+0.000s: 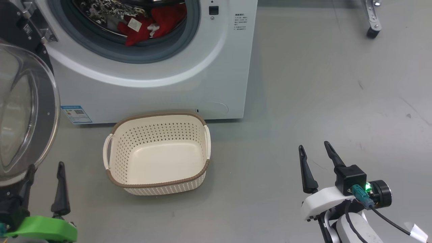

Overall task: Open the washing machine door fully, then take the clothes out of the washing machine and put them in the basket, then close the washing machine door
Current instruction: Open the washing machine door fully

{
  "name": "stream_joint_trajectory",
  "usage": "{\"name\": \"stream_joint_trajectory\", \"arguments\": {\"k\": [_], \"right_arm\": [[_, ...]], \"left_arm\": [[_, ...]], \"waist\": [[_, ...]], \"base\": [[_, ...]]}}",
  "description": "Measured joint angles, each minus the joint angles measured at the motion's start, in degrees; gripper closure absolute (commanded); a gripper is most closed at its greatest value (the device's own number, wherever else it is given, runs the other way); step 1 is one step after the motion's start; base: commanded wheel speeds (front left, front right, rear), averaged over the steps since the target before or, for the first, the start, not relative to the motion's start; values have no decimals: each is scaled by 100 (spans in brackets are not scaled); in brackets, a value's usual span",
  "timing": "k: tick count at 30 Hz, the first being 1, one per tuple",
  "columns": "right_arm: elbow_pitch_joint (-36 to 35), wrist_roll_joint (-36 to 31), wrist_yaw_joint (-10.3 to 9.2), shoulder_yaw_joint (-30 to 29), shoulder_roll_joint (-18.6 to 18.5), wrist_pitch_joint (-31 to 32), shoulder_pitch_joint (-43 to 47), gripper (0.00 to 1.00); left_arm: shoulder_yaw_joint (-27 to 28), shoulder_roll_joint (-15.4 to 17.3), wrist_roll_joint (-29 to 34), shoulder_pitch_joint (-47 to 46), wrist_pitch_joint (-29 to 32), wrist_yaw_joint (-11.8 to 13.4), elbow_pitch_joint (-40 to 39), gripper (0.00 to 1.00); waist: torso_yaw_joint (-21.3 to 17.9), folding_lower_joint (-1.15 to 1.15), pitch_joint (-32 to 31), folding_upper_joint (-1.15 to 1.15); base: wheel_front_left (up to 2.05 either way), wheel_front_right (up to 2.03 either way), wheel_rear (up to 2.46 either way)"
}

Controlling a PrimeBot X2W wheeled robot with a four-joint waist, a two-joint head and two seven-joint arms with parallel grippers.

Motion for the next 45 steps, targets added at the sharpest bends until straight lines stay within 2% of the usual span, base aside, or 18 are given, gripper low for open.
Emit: {"name": "stream_joint_trajectory", "arguments": {"k": [8,17,41,45], "right_arm": [[-253,1,0,10,1,0,27,0],[-343,5,0,-96,5,0,252,0],[-353,-3,11,-178,1,0,576,0],[-354,-10,59,-179,1,0,576,0]], "left_arm": [[30,-171,111,348,0,-15,10,0],[87,-247,272,428,0,-16,-103,0],[204,-427,461,770,0,-18,-264,0],[207,-450,464,779,0,-23,-268,0]], "waist": [[-304,0,-132,0],[-447,0,-346,0],[-361,0,-592,0],[-336,0,-593,0]], "base": [[0,0,0],[0,0,0],[0,0,0],[0,0,0]]}}
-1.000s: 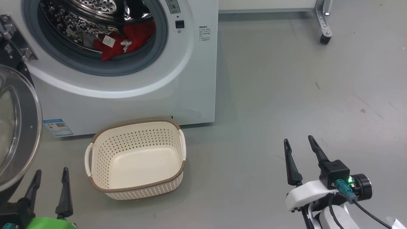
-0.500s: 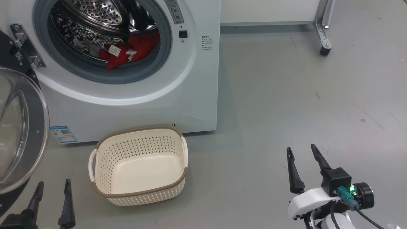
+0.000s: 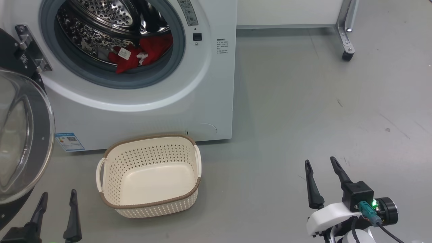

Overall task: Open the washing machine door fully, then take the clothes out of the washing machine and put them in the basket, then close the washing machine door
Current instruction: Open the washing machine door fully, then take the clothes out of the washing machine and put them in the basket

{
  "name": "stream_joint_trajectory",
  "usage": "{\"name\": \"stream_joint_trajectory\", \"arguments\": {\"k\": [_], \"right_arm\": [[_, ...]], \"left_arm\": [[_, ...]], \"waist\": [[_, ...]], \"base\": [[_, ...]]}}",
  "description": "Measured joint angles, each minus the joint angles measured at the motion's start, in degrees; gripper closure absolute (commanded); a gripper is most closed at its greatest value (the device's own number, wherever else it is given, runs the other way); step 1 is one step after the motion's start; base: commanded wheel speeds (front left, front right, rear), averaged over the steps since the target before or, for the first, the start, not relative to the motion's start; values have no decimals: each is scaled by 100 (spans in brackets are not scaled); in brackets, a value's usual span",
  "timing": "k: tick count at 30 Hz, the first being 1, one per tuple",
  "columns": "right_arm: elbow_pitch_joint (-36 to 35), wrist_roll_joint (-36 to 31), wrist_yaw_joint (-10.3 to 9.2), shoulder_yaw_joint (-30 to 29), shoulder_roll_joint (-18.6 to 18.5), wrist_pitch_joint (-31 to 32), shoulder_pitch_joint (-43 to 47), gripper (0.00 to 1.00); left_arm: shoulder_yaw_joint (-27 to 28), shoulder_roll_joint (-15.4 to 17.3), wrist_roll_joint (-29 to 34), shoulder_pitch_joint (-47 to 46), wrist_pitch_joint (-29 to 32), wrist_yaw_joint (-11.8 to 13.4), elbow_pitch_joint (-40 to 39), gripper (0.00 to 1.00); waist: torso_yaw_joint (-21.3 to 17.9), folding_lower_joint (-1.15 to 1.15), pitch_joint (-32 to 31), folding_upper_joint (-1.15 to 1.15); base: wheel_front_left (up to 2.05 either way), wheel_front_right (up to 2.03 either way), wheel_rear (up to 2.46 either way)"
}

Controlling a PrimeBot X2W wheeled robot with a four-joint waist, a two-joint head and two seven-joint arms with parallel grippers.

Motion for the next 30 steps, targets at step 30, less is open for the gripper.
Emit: {"name": "stream_joint_trajectory", "arguments": {"k": [30], "right_arm": [[1,-47,10,-16,2,0,23,0]], "left_arm": [[107,-65,159,35,0,-1,30,0]], "waist": [[165,0,82,0]], "base": [[46,-46,0]]}}
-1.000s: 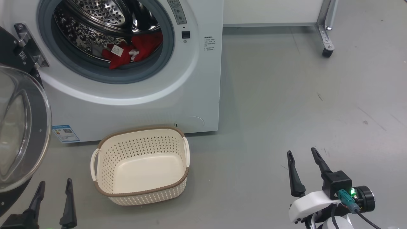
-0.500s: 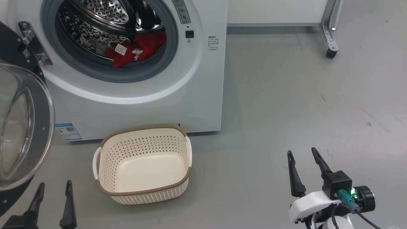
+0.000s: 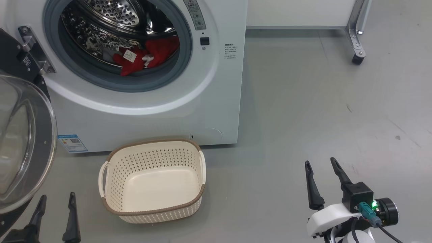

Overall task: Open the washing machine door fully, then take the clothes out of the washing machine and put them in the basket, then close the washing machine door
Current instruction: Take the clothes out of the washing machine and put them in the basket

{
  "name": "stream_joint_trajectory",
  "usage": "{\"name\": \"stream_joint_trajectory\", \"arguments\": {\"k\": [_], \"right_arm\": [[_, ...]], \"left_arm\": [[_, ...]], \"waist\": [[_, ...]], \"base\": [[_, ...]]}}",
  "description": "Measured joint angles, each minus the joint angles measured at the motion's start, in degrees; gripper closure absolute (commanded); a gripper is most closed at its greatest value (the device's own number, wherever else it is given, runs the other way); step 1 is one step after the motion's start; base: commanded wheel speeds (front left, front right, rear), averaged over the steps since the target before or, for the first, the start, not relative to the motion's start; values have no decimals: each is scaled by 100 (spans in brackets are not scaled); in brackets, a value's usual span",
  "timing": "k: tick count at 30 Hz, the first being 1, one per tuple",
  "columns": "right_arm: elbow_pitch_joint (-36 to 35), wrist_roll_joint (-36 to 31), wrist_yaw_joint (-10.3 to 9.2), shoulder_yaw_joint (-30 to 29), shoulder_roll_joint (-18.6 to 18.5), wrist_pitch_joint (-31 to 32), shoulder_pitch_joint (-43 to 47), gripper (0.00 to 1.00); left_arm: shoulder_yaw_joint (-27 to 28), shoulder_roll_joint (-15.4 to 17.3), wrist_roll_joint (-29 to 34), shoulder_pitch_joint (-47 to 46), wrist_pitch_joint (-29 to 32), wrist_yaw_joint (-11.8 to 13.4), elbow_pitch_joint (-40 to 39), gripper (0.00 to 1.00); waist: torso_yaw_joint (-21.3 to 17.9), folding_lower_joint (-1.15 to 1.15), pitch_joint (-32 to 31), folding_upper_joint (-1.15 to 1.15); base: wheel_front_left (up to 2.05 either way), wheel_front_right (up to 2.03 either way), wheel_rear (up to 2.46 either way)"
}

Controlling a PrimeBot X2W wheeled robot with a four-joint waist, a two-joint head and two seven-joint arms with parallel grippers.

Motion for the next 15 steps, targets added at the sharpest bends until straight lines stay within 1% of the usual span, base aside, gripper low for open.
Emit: {"name": "stream_joint_trajectory", "arguments": {"k": [15], "right_arm": [[0,0,0,-10,2,0,1,0]], "left_arm": [[220,-42,157,-12,0,-25,-89,0]], "waist": [[30,0,83,0]], "base": [[117,-117,0]]}}
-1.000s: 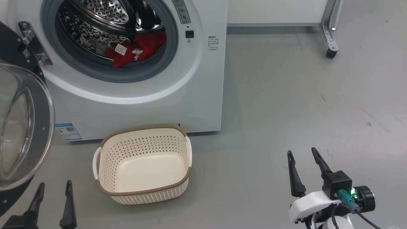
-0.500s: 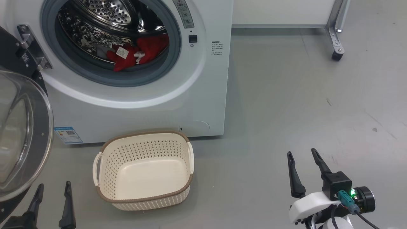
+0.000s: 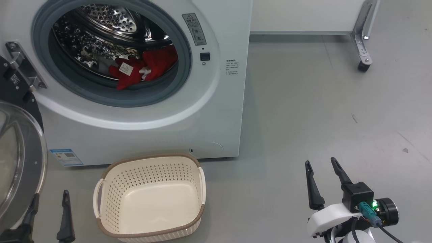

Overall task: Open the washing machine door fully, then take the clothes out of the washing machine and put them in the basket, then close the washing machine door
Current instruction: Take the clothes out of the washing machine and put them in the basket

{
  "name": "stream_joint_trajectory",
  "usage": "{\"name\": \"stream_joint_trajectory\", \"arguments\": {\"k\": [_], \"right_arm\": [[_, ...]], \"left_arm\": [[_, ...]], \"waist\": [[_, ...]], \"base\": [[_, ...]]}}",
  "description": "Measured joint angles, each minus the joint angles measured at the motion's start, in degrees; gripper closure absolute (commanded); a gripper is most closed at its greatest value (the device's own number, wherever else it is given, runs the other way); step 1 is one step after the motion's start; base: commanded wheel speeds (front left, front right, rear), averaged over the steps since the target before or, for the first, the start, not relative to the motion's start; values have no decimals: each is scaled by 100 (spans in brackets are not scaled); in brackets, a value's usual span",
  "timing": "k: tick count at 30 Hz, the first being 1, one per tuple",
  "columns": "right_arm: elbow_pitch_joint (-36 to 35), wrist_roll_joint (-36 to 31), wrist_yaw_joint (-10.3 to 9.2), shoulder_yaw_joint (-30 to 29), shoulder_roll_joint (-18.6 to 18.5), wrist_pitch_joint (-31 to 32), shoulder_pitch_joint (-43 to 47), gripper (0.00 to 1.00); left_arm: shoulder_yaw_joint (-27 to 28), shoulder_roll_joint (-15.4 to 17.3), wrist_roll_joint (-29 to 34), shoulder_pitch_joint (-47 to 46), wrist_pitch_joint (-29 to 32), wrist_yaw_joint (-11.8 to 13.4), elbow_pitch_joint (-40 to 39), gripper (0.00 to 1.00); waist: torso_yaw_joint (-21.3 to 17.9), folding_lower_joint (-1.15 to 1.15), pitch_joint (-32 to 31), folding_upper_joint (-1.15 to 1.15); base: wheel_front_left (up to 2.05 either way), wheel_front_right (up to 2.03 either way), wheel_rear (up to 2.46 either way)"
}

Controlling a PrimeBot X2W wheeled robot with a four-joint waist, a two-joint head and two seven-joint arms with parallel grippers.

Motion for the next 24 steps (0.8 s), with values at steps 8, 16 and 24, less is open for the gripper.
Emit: {"name": "stream_joint_trajectory", "arguments": {"k": [8,16,24], "right_arm": [[0,0,-1,1,1,0,0,0],[15,1,-1,11,2,0,0,0],[22,4,-1,14,5,0,0,0]], "left_arm": [[33,-25,2,-4,0,0,3,0],[-3,-42,2,-26,0,0,4,0],[-21,-46,-10,-43,0,-1,16,0]], "waist": [[6,0,42,0],[10,0,71,0],[6,0,81,0]], "base": [[82,-82,0],[51,-51,0],[19,-19,0]]}}
